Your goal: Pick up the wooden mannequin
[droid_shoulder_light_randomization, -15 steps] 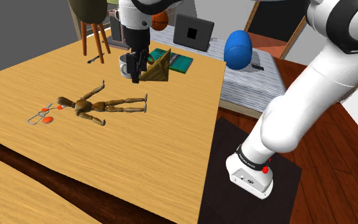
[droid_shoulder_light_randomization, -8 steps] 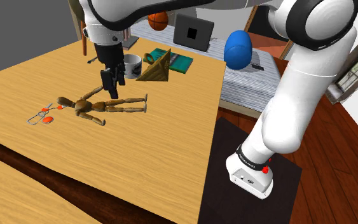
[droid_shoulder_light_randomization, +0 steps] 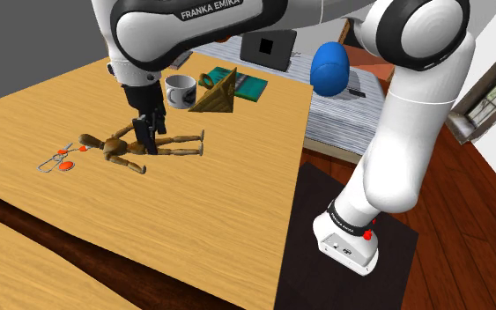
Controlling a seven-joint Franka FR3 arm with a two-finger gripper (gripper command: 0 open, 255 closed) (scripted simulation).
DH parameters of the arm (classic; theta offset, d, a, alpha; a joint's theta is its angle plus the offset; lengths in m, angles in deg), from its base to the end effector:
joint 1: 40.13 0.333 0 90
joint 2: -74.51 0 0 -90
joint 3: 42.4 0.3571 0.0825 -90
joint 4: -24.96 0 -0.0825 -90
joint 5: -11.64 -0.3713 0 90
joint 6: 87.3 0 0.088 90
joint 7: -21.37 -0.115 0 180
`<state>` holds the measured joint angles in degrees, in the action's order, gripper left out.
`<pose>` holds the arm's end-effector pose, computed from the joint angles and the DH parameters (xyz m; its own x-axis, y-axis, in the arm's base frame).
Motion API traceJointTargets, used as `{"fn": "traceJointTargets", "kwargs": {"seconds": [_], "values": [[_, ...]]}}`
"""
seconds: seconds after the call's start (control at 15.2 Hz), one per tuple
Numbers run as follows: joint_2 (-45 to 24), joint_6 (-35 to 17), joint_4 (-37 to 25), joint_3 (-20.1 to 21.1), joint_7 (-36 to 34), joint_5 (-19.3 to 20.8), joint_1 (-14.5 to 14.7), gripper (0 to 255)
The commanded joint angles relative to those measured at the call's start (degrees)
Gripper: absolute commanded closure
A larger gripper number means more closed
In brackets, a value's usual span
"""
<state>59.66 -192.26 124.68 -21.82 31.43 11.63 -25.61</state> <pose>0.5084 0.3352 0.4588 0.6964 0.7053 -0.1326 0.6959 -0.7088 -0.1152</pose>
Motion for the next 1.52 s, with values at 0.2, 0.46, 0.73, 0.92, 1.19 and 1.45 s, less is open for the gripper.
{"fn": "traceJointTargets", "kwargs": {"seconds": [0.2,0.46,0.73,0.92,1.19,1.45], "values": [[-0.3,-1.2,0.9,0.0,0.0,0.1,0.0,255],[-0.3,-1.2,0.9,0.0,0.0,0.1,0.0,255],[-0.3,-1.2,0.9,0.0,0.0,0.1,0.0,255],[0.1,0.2,-0.1,0.0,0.0,0.0,0.0,255],[0.8,3.0,-2.3,0.1,0.0,-0.3,0.0,255],[1.3,5.9,-4.7,0.2,-0.1,-0.4,0.0,255]]}}
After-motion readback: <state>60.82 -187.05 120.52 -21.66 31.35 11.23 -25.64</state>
